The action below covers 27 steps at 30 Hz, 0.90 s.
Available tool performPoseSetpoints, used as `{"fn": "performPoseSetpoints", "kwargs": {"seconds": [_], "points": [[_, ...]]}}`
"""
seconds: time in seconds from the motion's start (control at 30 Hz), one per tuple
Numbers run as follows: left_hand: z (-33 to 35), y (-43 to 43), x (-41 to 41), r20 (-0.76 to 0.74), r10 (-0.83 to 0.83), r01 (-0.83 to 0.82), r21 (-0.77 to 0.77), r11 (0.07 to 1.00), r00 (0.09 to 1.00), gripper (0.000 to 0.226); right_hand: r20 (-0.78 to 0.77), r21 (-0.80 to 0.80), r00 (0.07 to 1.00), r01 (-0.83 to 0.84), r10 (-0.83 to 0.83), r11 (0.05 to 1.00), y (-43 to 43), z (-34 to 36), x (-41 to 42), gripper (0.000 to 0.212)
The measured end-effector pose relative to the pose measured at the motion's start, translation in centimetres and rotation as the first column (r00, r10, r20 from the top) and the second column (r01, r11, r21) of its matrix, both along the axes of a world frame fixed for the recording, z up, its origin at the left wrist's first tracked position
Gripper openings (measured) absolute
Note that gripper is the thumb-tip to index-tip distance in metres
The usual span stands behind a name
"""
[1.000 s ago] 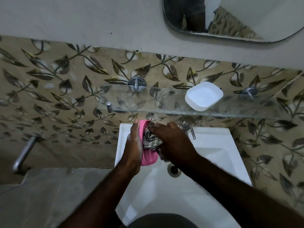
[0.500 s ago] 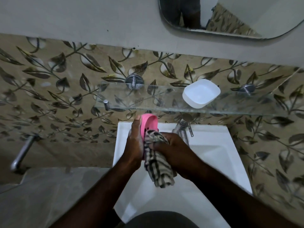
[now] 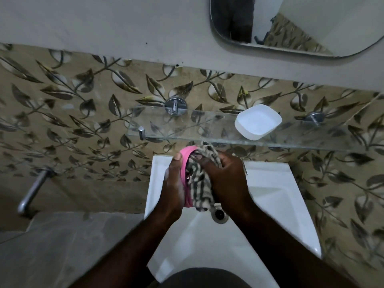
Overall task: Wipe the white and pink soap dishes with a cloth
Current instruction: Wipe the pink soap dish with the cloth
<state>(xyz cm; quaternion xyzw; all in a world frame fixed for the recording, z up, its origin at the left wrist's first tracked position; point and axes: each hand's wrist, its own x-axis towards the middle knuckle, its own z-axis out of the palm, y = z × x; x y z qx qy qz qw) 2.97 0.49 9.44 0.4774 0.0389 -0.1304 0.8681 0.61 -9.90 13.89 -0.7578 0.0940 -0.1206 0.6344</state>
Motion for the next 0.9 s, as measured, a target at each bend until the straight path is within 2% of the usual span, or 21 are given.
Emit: {"fn": "performPoseSetpoints", "kwargs": {"seconds": [0.03,0.07,0.13,0.2,0.27,0.33,0.37,0.4,0.43,0.47,0.5,0.53,0.57,0.6,0.67,0.7,0.8,0.83,0.9], "points": [[0.1,0.2,-0.1,-0.001,0.017,-0.017,0.032,0.999,1.000,0.066,0.093,-0.278,0.995,0.042,-0.016,0.960,-0.3,-0.4,0.0,0.006],[0.0,0.4,-0.4,0.000,0.023,-0.023,0.041,0.999,1.000,0.066,0.160,-0.488,0.987,0.062,0.019,0.871,-0.6,-0.6,0.0,0.005],[0.1,0.6,-0.6,0.017,0.041,-0.042,0.087,0.995,0.999,0.061,0.137,-0.737,0.985,0.028,0.109,0.675,-0.9,-0.7,-0.3,0.013],[0.1,0.7,-0.8,0.054,0.068,-0.075,0.125,0.989,0.996,0.054,0.066,-0.854,0.985,-0.026,0.159,0.520,-1.1,-0.8,-0.8,0.023],[0.4,0.8,-1.0,0.043,0.069,-0.073,0.104,0.992,0.997,0.055,-0.050,-0.907,0.975,-0.136,0.218,0.399,-0.8,-1.1,-1.6,0.018],[0.4,0.9,-1.0,0.062,0.069,-0.077,0.138,0.987,0.996,0.049,-0.191,-0.906,0.948,-0.269,0.253,0.325,-0.5,-1.5,-2.5,0.009],[0.3,0.8,-1.2,0.101,0.051,-0.067,0.167,0.984,0.994,0.046,-0.246,-0.887,0.933,-0.326,0.261,0.328,-0.6,-1.7,-2.8,0.002],[0.0,0.8,-1.4,0.129,0.023,-0.048,0.192,0.980,0.991,0.047,-0.293,-0.852,0.916,-0.380,0.275,0.359,-0.8,-1.8,-3.2,0.005],[-0.1,0.6,-1.8,0.128,0.012,-0.038,0.200,0.979,0.992,0.048,-0.343,-0.784,0.888,-0.451,0.307,0.427,-1.4,-1.8,-3.3,0.009],[-0.2,0.5,-2.0,0.099,0.009,-0.027,0.183,0.983,0.995,0.050,-0.388,-0.633,0.846,-0.533,0.366,0.561,-2.0,-1.5,-3.3,0.013],[-0.2,0.5,-2.2,0.050,0.021,-0.028,0.139,0.990,0.999,0.053,-0.418,-0.368,0.786,-0.606,0.456,0.705,-2.5,-1.2,-3.5,0.015],[-0.3,0.5,-2.2,-0.012,0.030,-0.029,0.080,0.996,0.999,0.057,-0.400,-0.053,0.729,-0.623,0.555,0.780,-2.9,-0.9,-3.9,0.014],[-0.3,0.6,-2.1,-0.074,0.026,-0.024,0.018,1.000,0.997,0.060,-0.354,0.200,0.707,-0.583,0.612,0.788,-3.1,-0.6,-4.1,0.011],[-0.3,0.5,-1.9,-0.129,-0.004,-0.003,-0.053,0.999,0.992,0.062,-0.302,0.334,0.724,-0.529,0.621,0.780,-3.3,-0.5,-4.2,0.010],[-0.2,0.1,-1.7,-0.191,-0.090,0.054,-0.184,0.981,0.977,0.062,-0.205,0.412,0.816,-0.430,0.541,0.804,-3.0,-0.4,-3.9,0.015],[-0.3,-0.2,-1.7,-0.198,-0.104,0.064,-0.197,0.978,0.975,0.061,-0.153,0.438,0.871,-0.364,0.467,0.822,-3.0,-0.5,-3.7,0.018],[-0.7,-0.5,-1.9,-0.216,-0.052,0.045,-0.039,0.998,0.975,0.061,-0.167,0.548,0.968,-0.067,0.188,0.834,-3.8,-0.7,-3.2,0.022],[-0.8,-0.4,-1.9,-0.227,-0.039,0.046,0.025,0.999,0.973,0.056,-0.199,0.532,0.972,0.001,0.124,0.846,-4.5,-1.0,-3.4,0.022],[-1.2,-0.1,-1.9,-0.224,-0.054,0.085,0.132,0.988,0.973,0.053,-0.242,0.398,0.967,0.028,0.075,0.917,-5.6,-1.7,-4.0,0.022]]}}
